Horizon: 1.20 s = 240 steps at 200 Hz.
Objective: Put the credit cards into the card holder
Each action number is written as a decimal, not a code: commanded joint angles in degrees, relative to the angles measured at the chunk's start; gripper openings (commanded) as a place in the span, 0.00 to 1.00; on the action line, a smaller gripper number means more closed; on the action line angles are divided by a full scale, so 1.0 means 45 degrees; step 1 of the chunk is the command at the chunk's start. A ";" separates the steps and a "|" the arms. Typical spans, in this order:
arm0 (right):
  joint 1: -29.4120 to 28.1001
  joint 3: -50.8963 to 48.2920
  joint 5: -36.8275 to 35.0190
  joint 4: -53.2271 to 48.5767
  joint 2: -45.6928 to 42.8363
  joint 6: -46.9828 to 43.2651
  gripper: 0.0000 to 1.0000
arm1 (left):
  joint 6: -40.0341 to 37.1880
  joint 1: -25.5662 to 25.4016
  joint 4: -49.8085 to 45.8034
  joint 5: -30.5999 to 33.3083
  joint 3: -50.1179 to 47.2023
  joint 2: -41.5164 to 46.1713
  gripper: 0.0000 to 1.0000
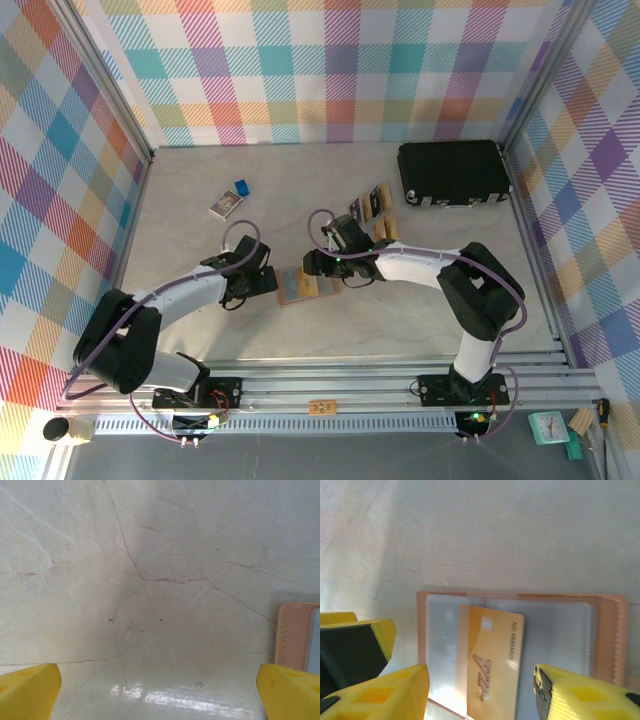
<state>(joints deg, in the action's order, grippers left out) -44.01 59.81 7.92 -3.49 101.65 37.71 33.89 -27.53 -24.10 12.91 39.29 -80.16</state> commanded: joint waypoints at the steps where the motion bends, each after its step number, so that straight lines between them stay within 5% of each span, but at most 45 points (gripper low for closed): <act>1: -0.0005 0.0746 -0.1291 -0.2434 0.0167 -0.1119 0.43 | 0.0159 0.0102 -0.0414 -0.0126 0.0349 -0.0281 1.00; 28: -0.0005 0.1216 -0.1386 -0.2899 0.0742 -0.1444 0.23 | 0.0129 0.0103 -0.0482 -0.0136 0.0410 -0.0463 1.00; 62: -0.0005 0.1502 -0.1061 -0.2767 0.1265 -0.1360 0.15 | 0.0031 0.0102 -0.0514 -0.0103 0.0449 -0.0641 1.00; 240: -0.0678 0.3016 -0.0355 -0.2967 0.2699 -0.1111 0.14 | -0.0231 0.0117 0.0001 -0.0612 0.0505 -0.1405 1.00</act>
<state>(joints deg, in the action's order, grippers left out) -46.17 71.33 4.99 -15.57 112.40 32.51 33.43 -27.53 -25.04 12.51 41.12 -85.12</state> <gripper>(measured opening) 0.138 0.997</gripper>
